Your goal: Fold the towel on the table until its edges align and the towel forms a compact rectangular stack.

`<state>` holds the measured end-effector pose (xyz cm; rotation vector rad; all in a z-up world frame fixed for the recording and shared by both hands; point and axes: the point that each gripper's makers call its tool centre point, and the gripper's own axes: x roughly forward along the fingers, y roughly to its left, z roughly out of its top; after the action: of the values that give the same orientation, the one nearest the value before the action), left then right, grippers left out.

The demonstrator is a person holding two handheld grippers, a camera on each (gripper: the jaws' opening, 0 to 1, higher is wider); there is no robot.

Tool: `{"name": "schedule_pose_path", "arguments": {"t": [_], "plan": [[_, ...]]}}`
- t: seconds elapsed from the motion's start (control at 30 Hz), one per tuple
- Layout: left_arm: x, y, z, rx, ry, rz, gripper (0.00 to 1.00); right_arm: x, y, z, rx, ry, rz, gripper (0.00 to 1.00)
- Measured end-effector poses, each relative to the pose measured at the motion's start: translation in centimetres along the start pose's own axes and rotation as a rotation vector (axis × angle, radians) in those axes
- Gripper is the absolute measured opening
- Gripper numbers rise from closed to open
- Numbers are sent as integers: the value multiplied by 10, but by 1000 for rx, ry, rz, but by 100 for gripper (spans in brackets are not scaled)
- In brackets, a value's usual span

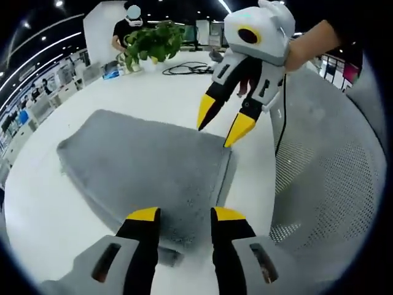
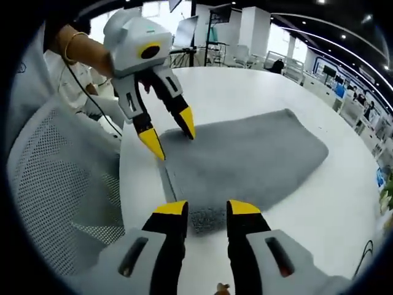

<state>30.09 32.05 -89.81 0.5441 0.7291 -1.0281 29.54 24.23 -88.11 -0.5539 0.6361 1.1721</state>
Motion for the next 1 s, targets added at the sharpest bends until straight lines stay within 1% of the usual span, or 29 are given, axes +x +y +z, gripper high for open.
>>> {"name": "schedule_pose_path", "arguments": {"t": [0.1,0.13,0.17,0.2,0.23,0.27,0.33,0.37,0.4,0.47,0.53,0.6,0.63,0.67,0.7,0.77,0.8,0.93,1.0], "plan": [[3,-3,-3,24,15,2,33,3,6,-2,-7,4,8,24],[4,-3,-4,44,23,4,33,4,8,-4,-15,11,9,24],[2,-6,-4,86,38,7,33,5,10,-5,-19,15,10,24],[1,-9,-4,99,36,9,33,6,12,-6,-27,20,14,24],[1,-11,-2,96,26,7,32,7,13,-7,-30,21,16,23],[1,-15,1,88,-2,-1,31,9,15,-8,-36,15,22,22],[2,-16,0,81,1,-1,27,12,17,-9,-40,13,28,22],[3,-14,-5,99,20,16,27,14,18,-11,-55,21,28,22],[4,-13,-7,117,35,20,27,15,18,-12,-70,31,27,22],[7,-13,-8,127,36,22,26,19,19,-18,-93,50,29,22],[10,-12,-8,137,44,29,26,22,20,-20,-108,55,34,23],[12,-10,-8,167,53,45,24,25,19,-23,-172,68,27,24],[12,-10,-7,162,44,49,24,25,20,-20,-167,50,19,23],[12,-9,-6,151,40,53,23,24,19,-22,-155,61,15,21],[13,-8,-6,139,34,56,23,23,17,-22,-143,58,9,19],[14,-7,-6,106,13,55,22,24,12,-23,-151,60,-6,15],[13,-6,-6,91,7,50,22,25,11,-22,-151,54,-4,15],[14,-6,-6,87,-14,40,21,27,11,-20,-155,47,-14,12],[14,-3,-5,96,-20,62,17,27,10,-20,-157,47,-21,11]]}}
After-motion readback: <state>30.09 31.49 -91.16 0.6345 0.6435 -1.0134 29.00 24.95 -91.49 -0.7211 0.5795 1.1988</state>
